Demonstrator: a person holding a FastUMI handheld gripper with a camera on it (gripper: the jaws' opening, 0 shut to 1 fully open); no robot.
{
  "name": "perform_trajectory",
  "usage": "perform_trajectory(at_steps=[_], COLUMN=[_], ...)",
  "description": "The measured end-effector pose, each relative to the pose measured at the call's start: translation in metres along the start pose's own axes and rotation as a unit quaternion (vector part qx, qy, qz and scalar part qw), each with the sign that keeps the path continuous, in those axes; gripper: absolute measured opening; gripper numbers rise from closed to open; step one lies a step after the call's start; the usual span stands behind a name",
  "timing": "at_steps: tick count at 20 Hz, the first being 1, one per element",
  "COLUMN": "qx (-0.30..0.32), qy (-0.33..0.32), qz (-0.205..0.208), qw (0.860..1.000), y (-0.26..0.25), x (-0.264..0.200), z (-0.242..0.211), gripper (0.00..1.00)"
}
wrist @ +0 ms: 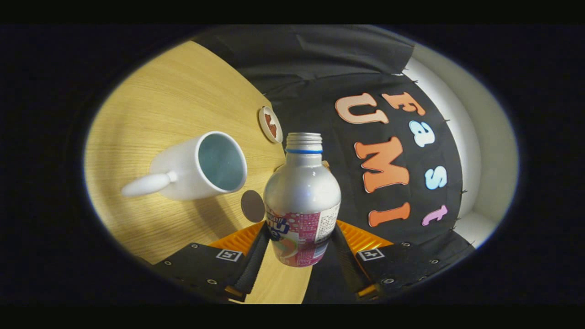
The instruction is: Take the bottle from table, then pour the juice into the cup, finally place the bottle on the coaster
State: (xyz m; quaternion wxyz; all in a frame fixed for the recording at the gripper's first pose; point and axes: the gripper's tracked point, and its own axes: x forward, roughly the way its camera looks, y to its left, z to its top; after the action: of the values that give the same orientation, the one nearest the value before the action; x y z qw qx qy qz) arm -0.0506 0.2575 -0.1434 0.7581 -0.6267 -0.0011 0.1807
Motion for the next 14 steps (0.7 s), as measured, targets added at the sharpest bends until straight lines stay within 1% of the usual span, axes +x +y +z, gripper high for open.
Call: perform_trajectory(at_steps=[7,14], qx=[-0.089,-0.174], qy=[0.0,-0.018], qz=[-0.005,-0.01], qw=[0.996,0.984], y=[0.0,-0.013], x=[0.001,0.003], z=[-0.009,0.0], gripper=[0.77,0.77])
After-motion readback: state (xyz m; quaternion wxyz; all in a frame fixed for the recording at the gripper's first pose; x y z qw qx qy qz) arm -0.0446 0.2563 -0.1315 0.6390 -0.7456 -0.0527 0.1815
